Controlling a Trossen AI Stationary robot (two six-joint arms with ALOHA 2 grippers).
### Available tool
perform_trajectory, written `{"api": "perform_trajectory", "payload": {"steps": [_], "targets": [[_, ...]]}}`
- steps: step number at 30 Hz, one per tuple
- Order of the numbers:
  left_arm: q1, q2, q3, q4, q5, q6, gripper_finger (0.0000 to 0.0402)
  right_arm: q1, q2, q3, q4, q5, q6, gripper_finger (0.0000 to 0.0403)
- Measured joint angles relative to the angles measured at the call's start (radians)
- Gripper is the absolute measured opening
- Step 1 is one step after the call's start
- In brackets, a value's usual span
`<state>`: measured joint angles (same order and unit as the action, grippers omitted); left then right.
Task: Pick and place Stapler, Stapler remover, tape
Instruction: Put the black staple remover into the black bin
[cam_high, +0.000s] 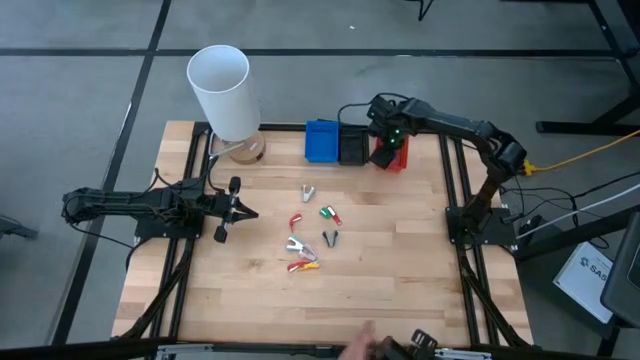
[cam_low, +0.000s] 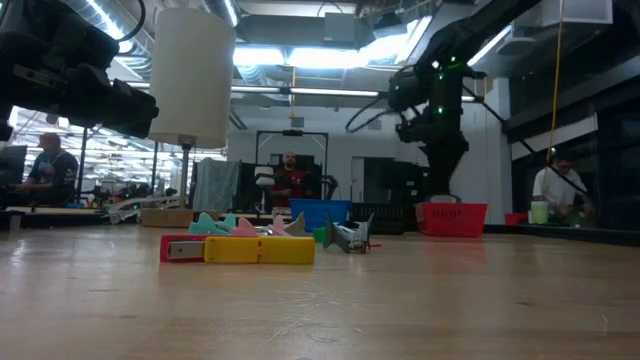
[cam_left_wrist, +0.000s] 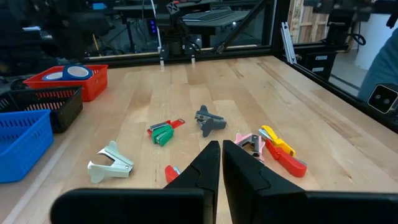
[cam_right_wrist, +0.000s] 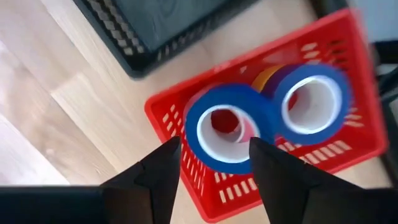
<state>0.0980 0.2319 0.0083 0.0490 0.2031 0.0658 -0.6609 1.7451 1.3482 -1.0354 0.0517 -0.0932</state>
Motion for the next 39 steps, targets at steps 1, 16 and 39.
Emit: {"api": "perform_trajectory", "payload": {"steps": [1, 16, 39], "targets": [[0.0, 0.0, 0.0, 0.0, 0.0, 0.0, 0.0015, 0.0, -0.011, 0.009, 0.003, 0.0, 0.0, 0.0193], [0.0, 0.0, 0.0, 0.0, 0.0, 0.0, 0.0016, 0.105, -0.087, 0.136, -0.024, -0.003, 0.003, 0.0193], [0.0, 0.0, 0.0, 0.0, 0.0, 0.0, 0.0015, 0.591, -0.087, 0.137, 0.241, -0.004, 0.003, 0.0193]]}}
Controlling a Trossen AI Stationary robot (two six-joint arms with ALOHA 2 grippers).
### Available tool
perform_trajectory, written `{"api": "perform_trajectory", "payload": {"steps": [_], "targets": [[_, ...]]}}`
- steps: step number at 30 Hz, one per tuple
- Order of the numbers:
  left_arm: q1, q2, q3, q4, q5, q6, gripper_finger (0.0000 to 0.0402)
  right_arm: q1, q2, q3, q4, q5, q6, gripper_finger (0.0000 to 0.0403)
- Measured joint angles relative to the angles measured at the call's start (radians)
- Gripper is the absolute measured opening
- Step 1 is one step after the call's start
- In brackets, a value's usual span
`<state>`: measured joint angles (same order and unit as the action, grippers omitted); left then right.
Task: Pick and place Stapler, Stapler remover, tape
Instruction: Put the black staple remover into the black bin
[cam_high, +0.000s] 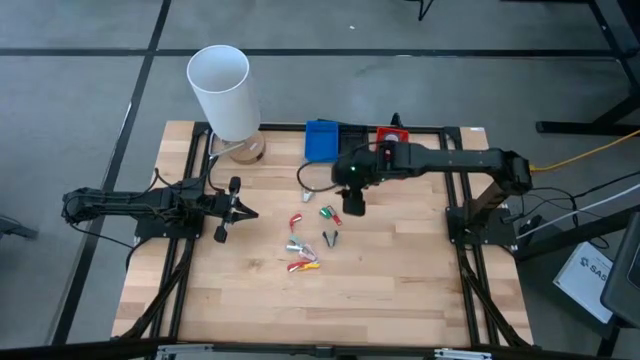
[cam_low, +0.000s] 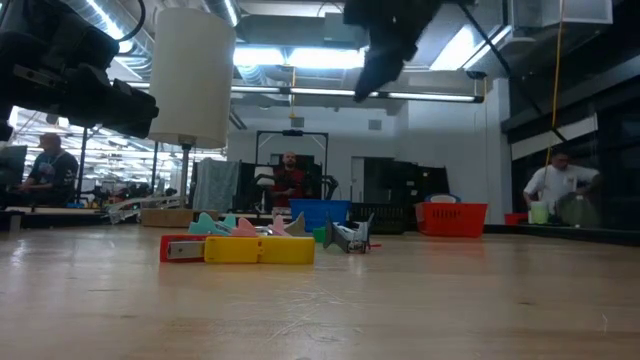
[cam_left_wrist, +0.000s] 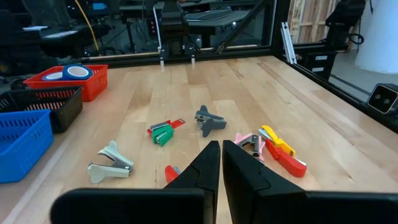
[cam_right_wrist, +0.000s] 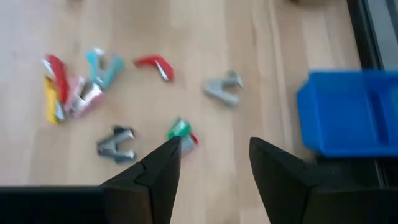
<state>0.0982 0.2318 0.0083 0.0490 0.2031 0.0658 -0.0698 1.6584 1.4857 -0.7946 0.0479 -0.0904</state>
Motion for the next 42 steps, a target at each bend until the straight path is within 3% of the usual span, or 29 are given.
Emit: {"api": "perform_trajectory", "payload": {"steps": [11, 25, 35, 42], "targets": [[0.0, 0.0, 0.0, 0.0, 0.0, 0.0, 0.0015, 0.069, 0.0, 0.0, 0.045, -0.111, -0.309, 0.0193], [0.0, 0.0, 0.0, 0.0, 0.0, 0.0, 0.0015, 0.078, 0.0, -0.005, 0.044, -0.196, -0.414, 0.0193], [0.0, 0.0, 0.0, 0.0, 0.0, 0.0, 0.0015, 0.078, 0.002, -0.152, 0.077, -0.262, -0.721, 0.0193], [0.0, 0.0, 0.0, 0.0, 0.0, 0.0, 0.0016, 0.099, 0.02, -0.268, 0.246, -0.261, -0.763, 0.0193]]}}
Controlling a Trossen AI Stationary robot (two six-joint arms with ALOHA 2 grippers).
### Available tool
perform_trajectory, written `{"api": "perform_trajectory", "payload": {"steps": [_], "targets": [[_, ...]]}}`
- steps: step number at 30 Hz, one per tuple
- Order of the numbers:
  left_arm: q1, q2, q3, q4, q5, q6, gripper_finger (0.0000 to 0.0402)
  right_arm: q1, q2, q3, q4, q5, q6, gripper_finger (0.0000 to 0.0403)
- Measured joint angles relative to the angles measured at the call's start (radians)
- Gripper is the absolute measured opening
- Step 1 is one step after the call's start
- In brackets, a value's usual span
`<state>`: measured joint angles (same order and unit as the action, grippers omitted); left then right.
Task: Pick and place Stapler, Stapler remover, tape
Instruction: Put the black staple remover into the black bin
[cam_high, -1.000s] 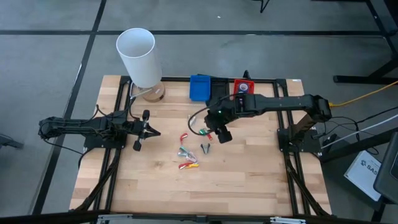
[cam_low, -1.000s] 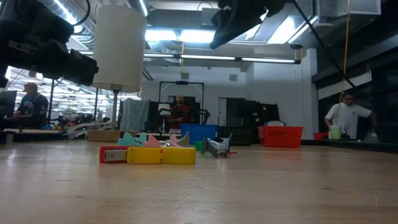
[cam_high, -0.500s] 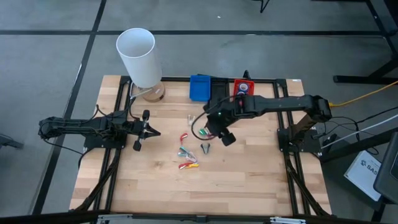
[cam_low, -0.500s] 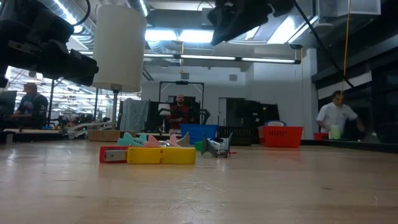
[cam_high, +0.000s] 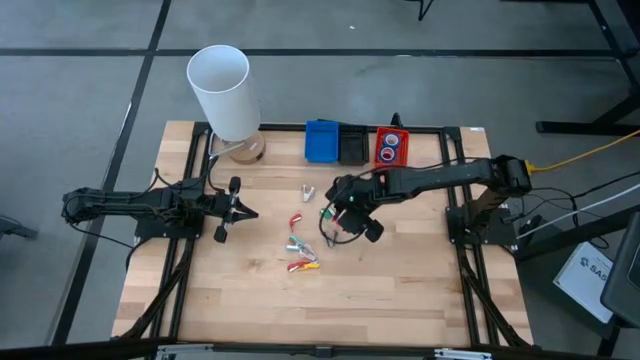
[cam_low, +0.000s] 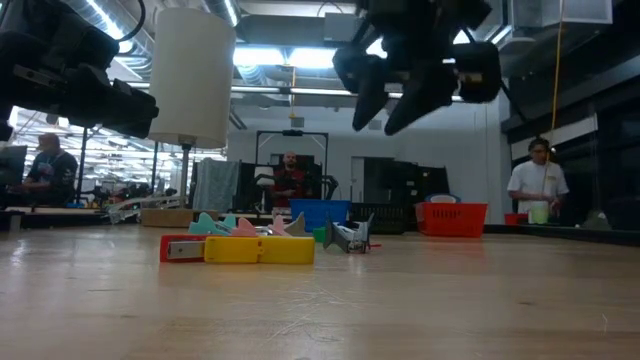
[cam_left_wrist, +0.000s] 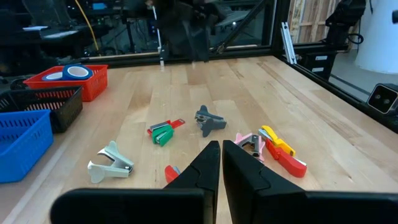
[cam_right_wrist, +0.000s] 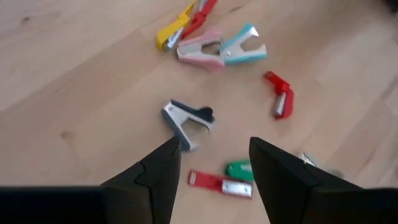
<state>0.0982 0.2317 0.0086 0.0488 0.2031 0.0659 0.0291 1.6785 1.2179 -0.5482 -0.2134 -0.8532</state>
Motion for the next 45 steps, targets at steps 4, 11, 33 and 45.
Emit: {"api": "perform_trajectory", "payload": {"steps": [4, 11, 33, 45], "targets": [[0.0, 0.0, 0.0, 0.0, 0.0, 0.0, 0.0015, 0.016, 0.047, -0.028, 0.072, 0.0, -0.012, 0.0193], [0.0, 0.0, 0.0, 0.0, 0.0, 0.0, 0.0015, 0.046, 0.119, -0.029, 0.12, 0.034, -0.155, 0.0193], [0.0, 0.001, 0.0, 0.0, 0.0, 0.0, 0.0016, 0.083, 0.195, -0.027, 0.108, 0.143, -0.255, 0.0103], [0.0, 0.001, 0.0, 0.0, 0.0, 0.0, 0.0015, 0.091, 0.195, -0.09, 0.142, 0.186, -0.284, 0.0057]]}}
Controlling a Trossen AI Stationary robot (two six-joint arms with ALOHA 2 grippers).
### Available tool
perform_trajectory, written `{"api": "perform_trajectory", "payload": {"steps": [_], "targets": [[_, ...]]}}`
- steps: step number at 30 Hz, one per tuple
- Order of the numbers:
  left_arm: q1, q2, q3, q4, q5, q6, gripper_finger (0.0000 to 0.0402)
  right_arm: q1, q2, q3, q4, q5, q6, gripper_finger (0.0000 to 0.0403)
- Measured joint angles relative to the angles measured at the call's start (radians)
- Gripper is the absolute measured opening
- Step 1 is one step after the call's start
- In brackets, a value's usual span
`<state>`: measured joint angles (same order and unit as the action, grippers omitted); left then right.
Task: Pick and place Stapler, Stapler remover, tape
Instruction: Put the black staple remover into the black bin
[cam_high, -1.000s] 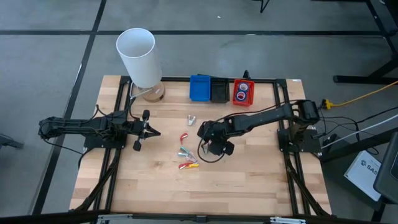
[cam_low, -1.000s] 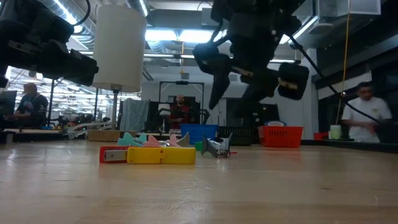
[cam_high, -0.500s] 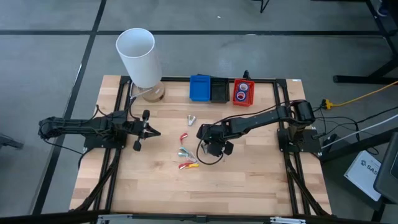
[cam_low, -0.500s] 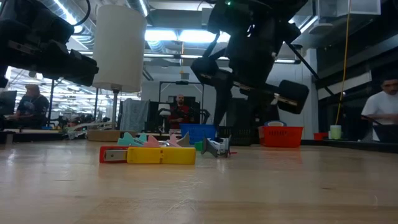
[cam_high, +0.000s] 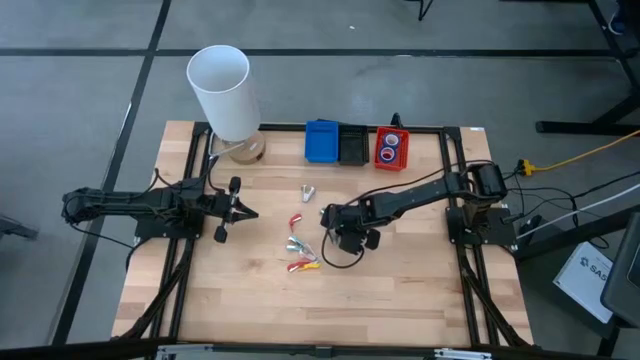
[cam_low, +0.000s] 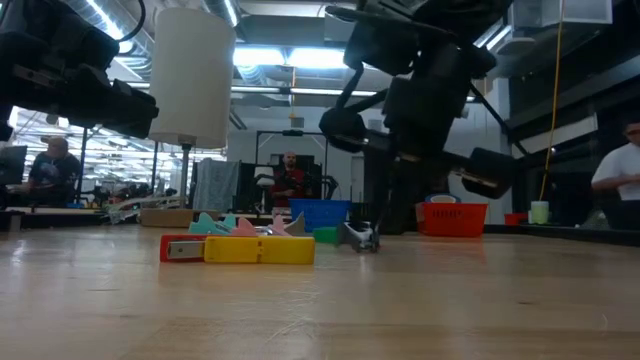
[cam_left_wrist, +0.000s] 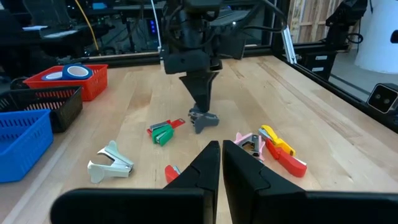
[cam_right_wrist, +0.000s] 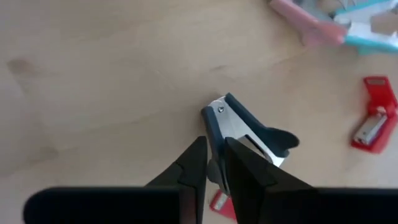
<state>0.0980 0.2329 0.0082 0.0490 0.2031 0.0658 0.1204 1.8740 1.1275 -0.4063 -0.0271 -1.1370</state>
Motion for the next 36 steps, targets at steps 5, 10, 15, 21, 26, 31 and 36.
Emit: {"api": "perform_trajectory", "payload": {"steps": [5, 10, 15, 21, 26, 31, 36], "targets": [[0.0, 0.0, 0.0, 0.0, 0.0, 0.0, 0.0015, -0.001, 0.0, -0.001, -0.001, 0.094, 0.003, 0.0053], [0.0, 0.0, 0.0, 0.0, 0.0, 0.0, 0.0015, -0.01, 0.0, -0.001, -0.001, 0.113, 0.047, 0.0015], [0.0, 0.0, 0.0, 0.0, 0.0, 0.0, 0.0016, -0.016, 0.0, -0.001, -0.001, 0.113, 0.065, 0.0009], [0.0, 0.0, 0.0, 0.0, 0.0, 0.0, 0.0015, -0.016, -0.001, -0.001, -0.003, 0.113, 0.279, 0.0003], [0.0, 0.0, 0.0, 0.0, 0.0, 0.0, 0.0015, -0.02, -0.001, -0.001, -0.018, 0.082, 0.449, 0.0002], [0.0, 0.0, 0.0, 0.0, 0.0, 0.0, 0.0015, -0.026, -0.001, -0.001, -0.015, 0.079, 0.462, 0.0001], [0.0, 0.0, 0.0, 0.0, 0.0, 0.0, 0.0015, -0.038, -0.001, 0.022, -0.038, 0.079, 0.456, 0.0001]]}}
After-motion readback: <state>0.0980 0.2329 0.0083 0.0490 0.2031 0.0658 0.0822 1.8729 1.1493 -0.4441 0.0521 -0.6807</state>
